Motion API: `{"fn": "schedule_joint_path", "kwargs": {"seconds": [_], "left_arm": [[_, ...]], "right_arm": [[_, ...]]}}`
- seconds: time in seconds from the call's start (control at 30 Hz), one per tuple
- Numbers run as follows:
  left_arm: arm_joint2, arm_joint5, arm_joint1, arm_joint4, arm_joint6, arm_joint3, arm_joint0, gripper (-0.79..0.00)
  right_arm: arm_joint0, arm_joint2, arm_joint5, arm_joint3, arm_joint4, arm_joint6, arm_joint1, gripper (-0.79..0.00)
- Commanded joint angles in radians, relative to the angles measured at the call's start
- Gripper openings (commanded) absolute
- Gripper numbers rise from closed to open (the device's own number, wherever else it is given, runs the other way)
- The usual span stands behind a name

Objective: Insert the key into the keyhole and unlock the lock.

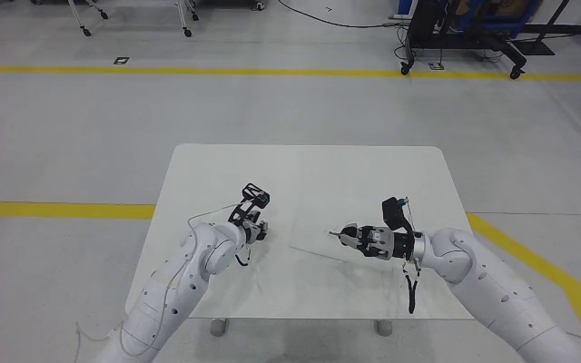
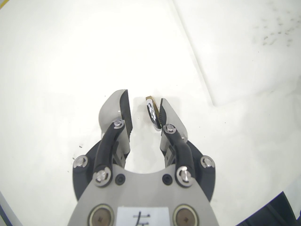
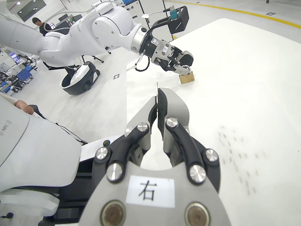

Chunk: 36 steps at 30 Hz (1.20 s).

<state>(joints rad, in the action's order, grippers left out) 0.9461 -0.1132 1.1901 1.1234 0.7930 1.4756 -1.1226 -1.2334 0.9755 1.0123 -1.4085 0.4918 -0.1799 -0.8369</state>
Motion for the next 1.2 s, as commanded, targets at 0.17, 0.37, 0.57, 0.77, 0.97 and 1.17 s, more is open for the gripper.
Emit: {"fn": "schedule_joint_path", "kwargs": {"seconds": [0.17, 0.37, 0.57, 0.77, 0.97, 1.17], "left_arm": [[0.015, -0.032, -0.003, -0.001, 0.013, 0.002, -0.006, -0.785], [0.022, -0.047, -0.004, 0.01, 0.022, 0.015, -0.014, -0.785], [0.035, -0.048, -0.005, 0.0, 0.035, 0.033, -0.022, -0.785], [0.057, -0.058, -0.009, -0.011, 0.042, 0.047, -0.039, -0.785], [0.062, -0.063, -0.01, -0.009, 0.051, 0.053, -0.048, -0.727], [0.065, -0.057, -0.009, -0.01, 0.053, 0.05, -0.051, -0.603]], "right_arm": [[0.0, 0.0, 0.0, 0.0, 0.0, 0.0, 0.0, -0.785], [0.0, 0.0, 0.0, 0.0, 0.0, 0.0, 0.0, -0.785], [0.0, 0.0, 0.0, 0.0, 0.0, 0.0, 0.0, -0.785], [0.0, 0.0, 0.0, 0.0, 0.0, 0.0, 0.0, -0.785], [0.0, 0.0, 0.0, 0.0, 0.0, 0.0, 0.0, -0.785], [0.0, 0.0, 0.0, 0.0, 0.0, 0.0, 0.0, -0.785]]}}
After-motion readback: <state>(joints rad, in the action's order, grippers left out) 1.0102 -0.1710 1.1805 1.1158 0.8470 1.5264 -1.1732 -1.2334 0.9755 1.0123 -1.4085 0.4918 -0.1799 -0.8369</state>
